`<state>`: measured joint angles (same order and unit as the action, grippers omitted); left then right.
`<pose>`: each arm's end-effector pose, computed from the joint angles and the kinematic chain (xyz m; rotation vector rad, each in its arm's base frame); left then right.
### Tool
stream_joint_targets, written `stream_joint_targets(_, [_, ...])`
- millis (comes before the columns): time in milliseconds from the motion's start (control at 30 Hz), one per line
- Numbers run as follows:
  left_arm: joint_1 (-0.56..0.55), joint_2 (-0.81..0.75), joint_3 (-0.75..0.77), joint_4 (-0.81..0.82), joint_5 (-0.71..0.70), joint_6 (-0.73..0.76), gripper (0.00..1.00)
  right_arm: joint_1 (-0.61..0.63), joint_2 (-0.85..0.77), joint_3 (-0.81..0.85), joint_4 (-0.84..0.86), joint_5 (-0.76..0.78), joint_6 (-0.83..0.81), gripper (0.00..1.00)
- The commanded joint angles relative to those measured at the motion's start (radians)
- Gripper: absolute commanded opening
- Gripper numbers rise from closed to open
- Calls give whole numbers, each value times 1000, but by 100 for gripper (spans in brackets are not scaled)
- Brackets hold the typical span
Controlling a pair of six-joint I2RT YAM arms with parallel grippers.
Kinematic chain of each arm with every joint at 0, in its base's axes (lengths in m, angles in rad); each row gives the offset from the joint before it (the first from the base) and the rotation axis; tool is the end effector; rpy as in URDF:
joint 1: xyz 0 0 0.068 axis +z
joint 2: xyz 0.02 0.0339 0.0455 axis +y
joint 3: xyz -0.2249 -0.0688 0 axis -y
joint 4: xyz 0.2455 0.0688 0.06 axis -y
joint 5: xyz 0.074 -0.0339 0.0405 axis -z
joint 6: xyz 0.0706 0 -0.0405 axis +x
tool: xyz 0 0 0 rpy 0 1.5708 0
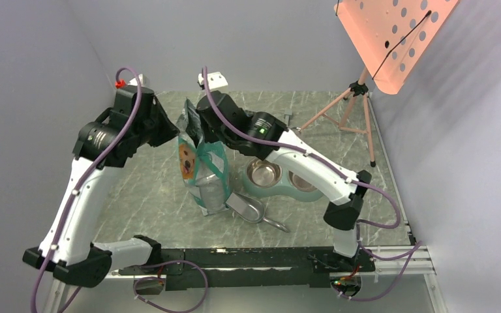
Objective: Serve the pet food
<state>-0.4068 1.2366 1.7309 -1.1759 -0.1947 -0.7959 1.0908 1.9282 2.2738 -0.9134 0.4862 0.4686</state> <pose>0.2305 -0.0844 0.4050 -0.5425 2.2070 -0.4291 0.2252 0.3612 0.3904 -0.3668 2.0630 0.4341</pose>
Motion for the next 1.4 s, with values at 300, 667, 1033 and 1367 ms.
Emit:
stream_joint_targets(300, [103,-92,-118,226,194,52,63,0,-84,15,151,-252,-94,0])
stream_joint_targets(667, [94,-68,-181,239,259,75,57,5,-48,79,46,-146,-82,0])
stream_joint_targets(1033, [92,9,-20,151,356,99,0,33,60,191,-108,-37,-22,12])
stream_joint_targets(1367, [92,-42,-72,131,340,32,0,22,139,277,-168,6,16,24])
